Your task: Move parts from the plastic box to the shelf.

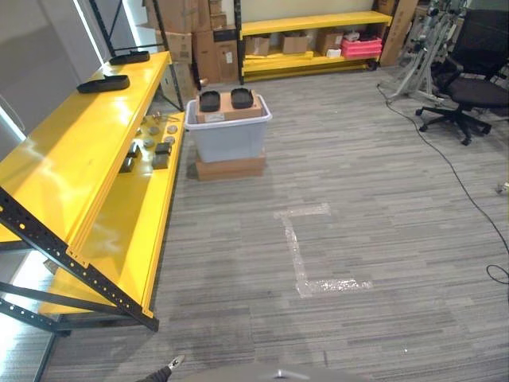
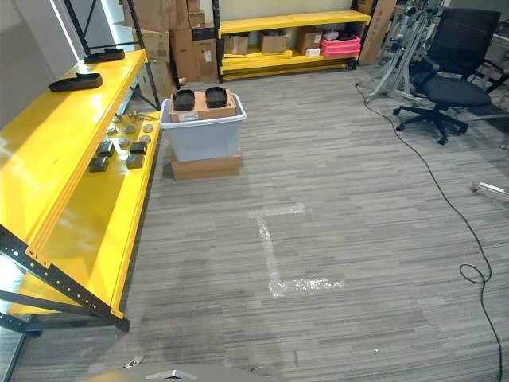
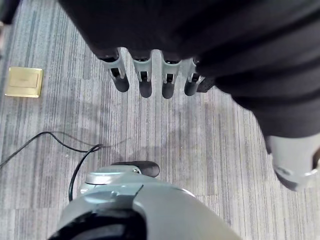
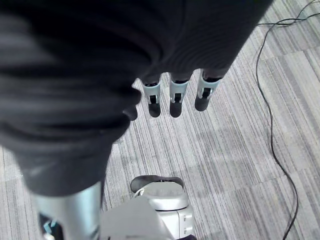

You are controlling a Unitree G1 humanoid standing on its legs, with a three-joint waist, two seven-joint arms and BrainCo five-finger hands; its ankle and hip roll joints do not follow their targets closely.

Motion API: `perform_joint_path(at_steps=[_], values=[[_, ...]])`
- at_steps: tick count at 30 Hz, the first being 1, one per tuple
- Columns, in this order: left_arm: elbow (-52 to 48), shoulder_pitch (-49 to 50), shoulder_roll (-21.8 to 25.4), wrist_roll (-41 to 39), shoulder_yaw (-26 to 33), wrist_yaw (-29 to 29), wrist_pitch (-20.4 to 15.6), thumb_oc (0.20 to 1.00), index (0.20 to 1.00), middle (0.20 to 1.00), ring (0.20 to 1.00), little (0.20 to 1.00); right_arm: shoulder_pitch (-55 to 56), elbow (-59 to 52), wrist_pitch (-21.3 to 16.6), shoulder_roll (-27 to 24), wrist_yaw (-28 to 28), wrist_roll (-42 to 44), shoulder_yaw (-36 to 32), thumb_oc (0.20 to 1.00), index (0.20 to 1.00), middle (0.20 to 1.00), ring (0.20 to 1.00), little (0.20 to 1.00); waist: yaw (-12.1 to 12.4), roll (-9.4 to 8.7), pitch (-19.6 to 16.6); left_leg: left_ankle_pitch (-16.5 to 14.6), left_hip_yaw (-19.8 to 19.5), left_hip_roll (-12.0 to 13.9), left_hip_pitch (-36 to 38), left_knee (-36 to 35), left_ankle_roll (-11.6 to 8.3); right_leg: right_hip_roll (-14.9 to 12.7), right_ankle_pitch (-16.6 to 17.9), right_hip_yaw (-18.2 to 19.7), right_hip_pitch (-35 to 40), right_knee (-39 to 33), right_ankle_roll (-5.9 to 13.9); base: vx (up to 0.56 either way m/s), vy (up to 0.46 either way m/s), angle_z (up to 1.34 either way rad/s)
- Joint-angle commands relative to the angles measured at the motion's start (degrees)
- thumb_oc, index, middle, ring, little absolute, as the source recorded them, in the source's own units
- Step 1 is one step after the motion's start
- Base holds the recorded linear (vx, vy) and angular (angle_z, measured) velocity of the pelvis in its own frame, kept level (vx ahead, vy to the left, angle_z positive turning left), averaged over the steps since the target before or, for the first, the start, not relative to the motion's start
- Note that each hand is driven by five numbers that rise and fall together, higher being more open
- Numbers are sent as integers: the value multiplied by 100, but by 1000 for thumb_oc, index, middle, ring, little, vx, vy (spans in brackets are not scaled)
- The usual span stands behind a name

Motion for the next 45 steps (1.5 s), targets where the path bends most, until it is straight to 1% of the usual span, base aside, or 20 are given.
perform_joint_path(at_steps=[1, 4, 5, 6, 8, 9, 10, 11, 16, 27, 31, 32, 34, 35, 37, 39, 41, 42, 44, 45], values=[[233, -290, -54, 89, 133, 122, -76, 1000, 1000, 1000, 1000, 1000, -247, 447, -23, 86, -77, 3, 168, 1000, 1000, 1000, 1000, 1000, 34, -243, 84, -121, -54, -171, 79, -212, -104, -385, 731, -81, 651, -1163, 690, 0, 0, 0], [223, -327, -45, -64, 151, 131, -111, 1000, 1000, 1000, 1000, 1000, -273, 447, -151, 79, -64, 110, 171, 1000, 1000, 1000, 1000, 1000, 41, -243, 76, -117, -62, -176, 93, -210, -108, -393, 737, -92, 671, -1162, 695, 10, 4, 0], [202, -363, -31, -308, 196, 145, -192, 1000, 1000, 1000, 1000, 1000, -308, 406, -372, 32, -51, 264, 130, 1000, 1000, 1000, 1000, 1000, 47, -243, 64, -117, -65, -177, 103, -202, -109, -401, 738, -103, 684, -1158, 699, 0, 0, 0], [202, -363, -31, -308, 196, 145, -192, 1000, 1000, 1000, 1000, 1000, -308, 406, -372, 32, -51, 264, 130, 1000, 1000, 1000, 1000, 1000, 47, -243, 64, -117, -65, -177, 103, -202, -109, -401, 738, -103, 684, -1158, 699, 0, 0, 0], [110, -423, 5, -683, 299, 132, -391, 1000, 1000, 1000, 1000, 1000, -361, 295, -631, -38, 49, 527, 36, 1000, 1000, 1000, 1000, 1000, 55, -249, 41, -123, -67, -177, 118, -195, -115, -411, 734, -117, 707, -1155, 708, 0, 0, 0], [110, -423, 5, -683, 299, 132, -391, 1000, 1000, 1000, 1000, 1000, -361, 295, -631, -38, 49, 527, 36, 1000, 1000, 1000, 1000, 1000, 55, -249, 41, -123, -67, -177, 118, -195, -115, -411, 734, -117, 707, -1155, 708, 44, 1, 1], [-82, -544, 72, -891, 369, 113, -607, 1000, 1000, 1000, 1000, 1000, -471, 107, -835, -194, 168, 948, -165, 1000, 1000, 1000, 1000, 1000, 77, -263, 41, -126, -83, -174, 144, -184, -116, -418, 738, -137, 738, -1148, 722, 33, -7, 0], [-203, -584, 115, -1006, 408, 93, -667, 1000, 1000, 1000, 1000, 1000, -501, -22, -915, -250, 167, 1135, -219, 1000, 1000, 1000, 1000, 1000, 87, -277, 42, -128, -85, -173, 143, -174, -115, -424, 743, -142, 741, -1144, 729, 33, -8, 1], [-877, -644, 291, -1046, 459, 153, -669, 1000, 1000, 1000, 1000, 1000, -546, -838, -771, -349, 172, 1594, -276, 1000, 1000, 1000, 1000, 1000, 106, -340, 89, -144, -102, -177, 98, -108, -76, -442, 760, -115, 685, -1073, 744, 0, 0, 0], [-1000, -528, 325, -700, 618, 225, -609, 1000, 1000, 1000, 1000, 1000, -443, -1826, -252, -243, -224, 1957, -160, 1000, 1000, 1000, 1000, 1000, 86, -402, 236, -209, -121, -264, -38, 134, 63, -508, 693, 39, 448, -650, 757, 21, 31, -2], [-1059, -474, 379, -586, 713, 305, -531, 1000, 1000, 1000, 1000, 1000, -286, -2526, -39, -197, -500, 2019, -73, 1000, 1000, 1000, 1000, 1000, -35, -378, 456, -289, -169, -356, -249, 402, 294, -484, 503, 256, 0, 340, 707, 9, 104, -15], [-1088, -491, 413, -648, 733, 303, -509, 1000, 1000, 1000, 1000, 1000, -250, -2791, 47, -189, -601, 2031, -32, 1000, 1000, 1000, 1000, 1000, -86, -353, 562, -314, -183, -393, -340, 487, 405, -499, 565, 327, -344, 992, 723, -47, 129, -30], [-1098, -504, 433, -725, 743, 319, -550, 1000, 1000, 1000, 1000, 1000, -223, -2936, 54, -186, -642, 2074, 16, 1000, 1000, 1000, 1000, 1000, -124, -309, 672, -334, -196, -396, -432, 595, 494, -525, 719, 366, -775, 1702, 780, -71, 160, -33], [-1120, -524, 448, -899, 754, 326, -609, 1000, 1000, 1000, 1000, 1000, -137, -3172, 52, -186, -706, 2150, 69, 1000, 1000, 1000, 1000, 1000, -173, -241, 891, -411, -213, -416, -568, 828, 624, -574, 1111, 396, -1517, 2905, 809, -69, 164, -25], [-1226, -489, 453, -944, 811, 333, -581, 1000, 1000, 1000, 1000, 1000, -75, -3354, 110, -212, -719, 2131, 69, 1000, 1000, 1000, 1000, 1000, -195, -171, 1013, -447, -197, -410, -590, 923, 663, -606, 1289, 340, -1923, 3408, 797, 1, 142, -20], [-1351, -438, 446, -906, 877, 346, -551, 1000, 1000, 1000, 1000, 1000, -43, -3467, 157, -218, -711, 2111, 42, 1000, 1000, 1000, 1000, 1000, -182, -216, 1096, -599, -168, -497, -587, 1037, 674, -792, 1605, 164, -2137, 3076, 893, 160, -26, -17], [-1385, -423, 459, -865, 923, 358, -557, 1000, 1000, 1000, 1000, 1000, -46, -3468, 160, -203, -622, 2038, 22, 1000, 1000, 1000, 1000, 1000, -215, -385, 1137, -781, -181, -635, -502, 1117, 619, -856, 1834, 69, -2014, 2021, 1008, 349, -214, -26], [-1349, -416, 476, -816, 926, 363, -591, 1000, 1000, 1000, 1000, 1000, -39, -3467, 137, -198, -571, 2015, 36, 1000, 1000, 1000, 1000, 1000, -269, -559, 1155, -945, -253, -755, -406, 1199, 563, -903, 1958, 52, -1876, 1022, 1089, 510, -306, -22], [-1270, -358, 491, -730, 919, 374, -666, 1000, 1000, 1000, 1000, 1000, 12, -3469, 139, -216, -438, 2019, 30, 1000, 1000, 1000, 1000, 1000, -357, -729, 1182, -1207, -429, -812, -181, 1326, 498, -937, 2004, 141, -1676, -344, 1149, 595, -318, -6], [-1260, -341, 490, -717, 916, 385, -688, 1000, 1000, 1000, 1000, 1000, 32, -3479, 134, -219, -407, 2013, 25, 1000, 1000, 1000, 1000, 1000, -365, -735, 1196, -1259, -448, -796, -129, 1355, 493, -936, 2015, 138, -1602, -484, 1156, 718, -320, 27]])
